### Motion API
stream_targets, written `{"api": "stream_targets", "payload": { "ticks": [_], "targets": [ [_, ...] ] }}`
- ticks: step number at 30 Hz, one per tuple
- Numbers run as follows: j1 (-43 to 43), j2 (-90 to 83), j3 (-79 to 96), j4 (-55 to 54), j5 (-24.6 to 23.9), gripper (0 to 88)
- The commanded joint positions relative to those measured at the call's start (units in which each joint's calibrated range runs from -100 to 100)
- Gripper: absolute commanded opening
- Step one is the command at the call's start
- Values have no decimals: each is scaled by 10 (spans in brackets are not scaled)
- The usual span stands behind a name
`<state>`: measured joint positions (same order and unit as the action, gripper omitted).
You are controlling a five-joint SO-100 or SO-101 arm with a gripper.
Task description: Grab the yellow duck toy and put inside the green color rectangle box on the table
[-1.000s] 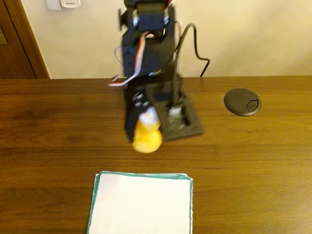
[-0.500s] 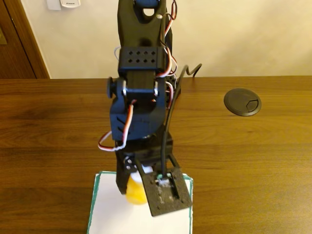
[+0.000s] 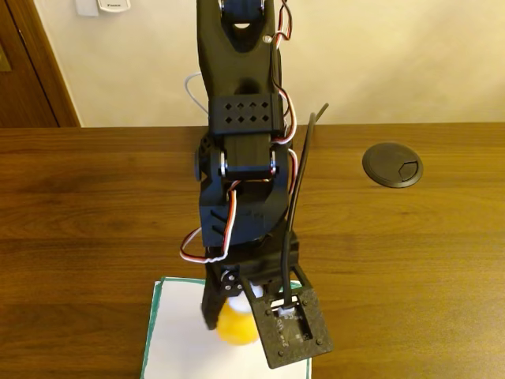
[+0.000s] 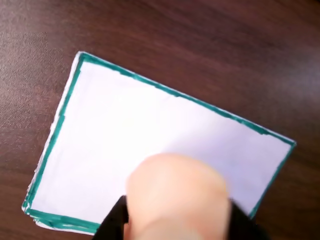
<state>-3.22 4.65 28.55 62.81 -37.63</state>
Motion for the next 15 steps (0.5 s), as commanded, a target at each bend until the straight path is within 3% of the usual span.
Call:
{"api": "stream_targets", "payload": {
  "ticks": [1, 8, 15],
  "targets": [
    [-3, 0, -28, -1, -3, 371],
    [5, -22, -28, 19, -3, 466],
    [-31, -203, -37, 109, -34, 459]
  ]
}}
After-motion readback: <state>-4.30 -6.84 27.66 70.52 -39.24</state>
